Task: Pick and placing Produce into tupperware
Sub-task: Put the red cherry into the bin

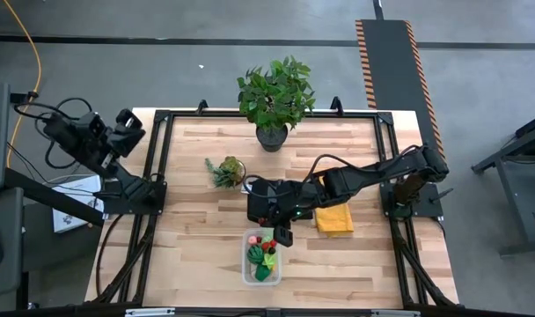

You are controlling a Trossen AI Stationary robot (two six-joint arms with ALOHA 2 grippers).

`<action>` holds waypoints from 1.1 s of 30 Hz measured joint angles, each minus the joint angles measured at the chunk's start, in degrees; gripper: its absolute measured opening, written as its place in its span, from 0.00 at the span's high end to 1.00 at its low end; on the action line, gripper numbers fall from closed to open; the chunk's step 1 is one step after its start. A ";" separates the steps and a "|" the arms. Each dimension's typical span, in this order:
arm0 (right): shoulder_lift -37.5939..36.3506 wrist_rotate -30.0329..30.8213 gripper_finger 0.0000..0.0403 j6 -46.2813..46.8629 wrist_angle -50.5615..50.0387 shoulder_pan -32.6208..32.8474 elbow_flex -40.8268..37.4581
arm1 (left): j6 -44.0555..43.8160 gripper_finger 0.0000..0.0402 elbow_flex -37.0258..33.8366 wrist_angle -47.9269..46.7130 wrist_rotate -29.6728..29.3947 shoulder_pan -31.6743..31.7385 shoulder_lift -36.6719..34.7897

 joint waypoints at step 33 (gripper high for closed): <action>-0.04 0.00 0.75 4.35 -0.64 0.22 -0.02 | -5.71 1.00 -9.25 4.11 35.25 -0.02 -1.46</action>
